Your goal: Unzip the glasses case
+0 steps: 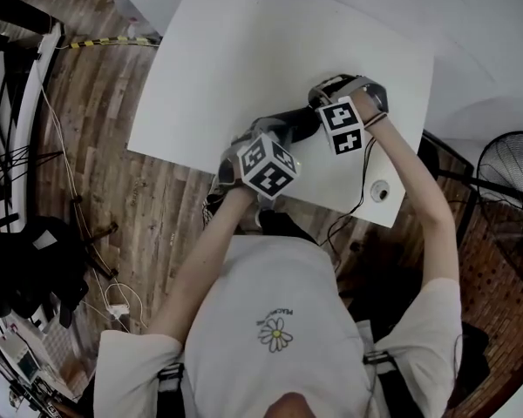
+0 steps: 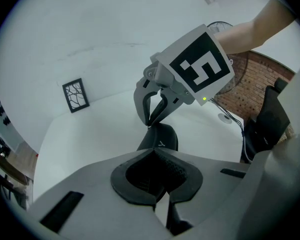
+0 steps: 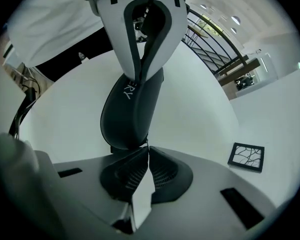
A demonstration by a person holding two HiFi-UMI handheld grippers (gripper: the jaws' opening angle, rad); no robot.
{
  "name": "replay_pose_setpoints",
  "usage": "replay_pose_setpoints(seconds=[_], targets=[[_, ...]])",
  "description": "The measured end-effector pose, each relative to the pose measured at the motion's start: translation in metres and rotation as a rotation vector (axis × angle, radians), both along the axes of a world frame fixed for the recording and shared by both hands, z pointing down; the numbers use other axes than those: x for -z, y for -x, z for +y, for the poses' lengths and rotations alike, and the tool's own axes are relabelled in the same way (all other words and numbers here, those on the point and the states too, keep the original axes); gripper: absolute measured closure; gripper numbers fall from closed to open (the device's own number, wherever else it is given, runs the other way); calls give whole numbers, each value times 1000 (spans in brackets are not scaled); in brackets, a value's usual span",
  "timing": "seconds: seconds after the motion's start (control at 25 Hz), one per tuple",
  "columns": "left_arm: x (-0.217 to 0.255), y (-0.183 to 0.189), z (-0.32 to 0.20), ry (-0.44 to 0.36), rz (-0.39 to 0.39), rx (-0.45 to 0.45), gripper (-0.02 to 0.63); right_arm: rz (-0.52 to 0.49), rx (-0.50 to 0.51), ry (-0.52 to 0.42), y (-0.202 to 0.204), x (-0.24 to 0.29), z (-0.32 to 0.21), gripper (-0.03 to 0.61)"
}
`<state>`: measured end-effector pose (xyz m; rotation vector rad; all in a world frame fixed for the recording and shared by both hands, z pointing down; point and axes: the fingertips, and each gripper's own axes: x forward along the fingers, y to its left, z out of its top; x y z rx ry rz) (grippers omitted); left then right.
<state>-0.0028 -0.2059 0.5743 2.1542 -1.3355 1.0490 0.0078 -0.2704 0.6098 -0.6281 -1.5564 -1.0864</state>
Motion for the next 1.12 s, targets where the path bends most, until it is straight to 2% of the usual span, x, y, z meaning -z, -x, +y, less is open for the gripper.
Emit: replay_pose_setpoints(seconds=[0.2, 0.32, 0.4, 0.68, 0.84, 1.0, 1.12], targets=[[-2, 3, 0, -4, -2, -30, 600, -43, -76, -2, 2, -2, -2, 569], [4, 6, 1, -10, 30, -1, 597, -65, -183, 27, 1, 3, -4, 559], [18, 8, -5, -57, 50, 22, 569, -86, -253, 37, 0, 11, -6, 476], [100, 23, -47, -305, 84, 30, 565, -315, -427, -7, 5, 83, -12, 466], [167, 30, -70, -533, 155, 69, 566, -530, -582, -46, 5, 148, -24, 466], [241, 37, -70, -765, 240, 103, 560, -878, -799, -14, 0, 230, -27, 466], [281, 43, -57, -881, 310, 108, 558, -1149, -928, 35, -16, 279, -14, 477]])
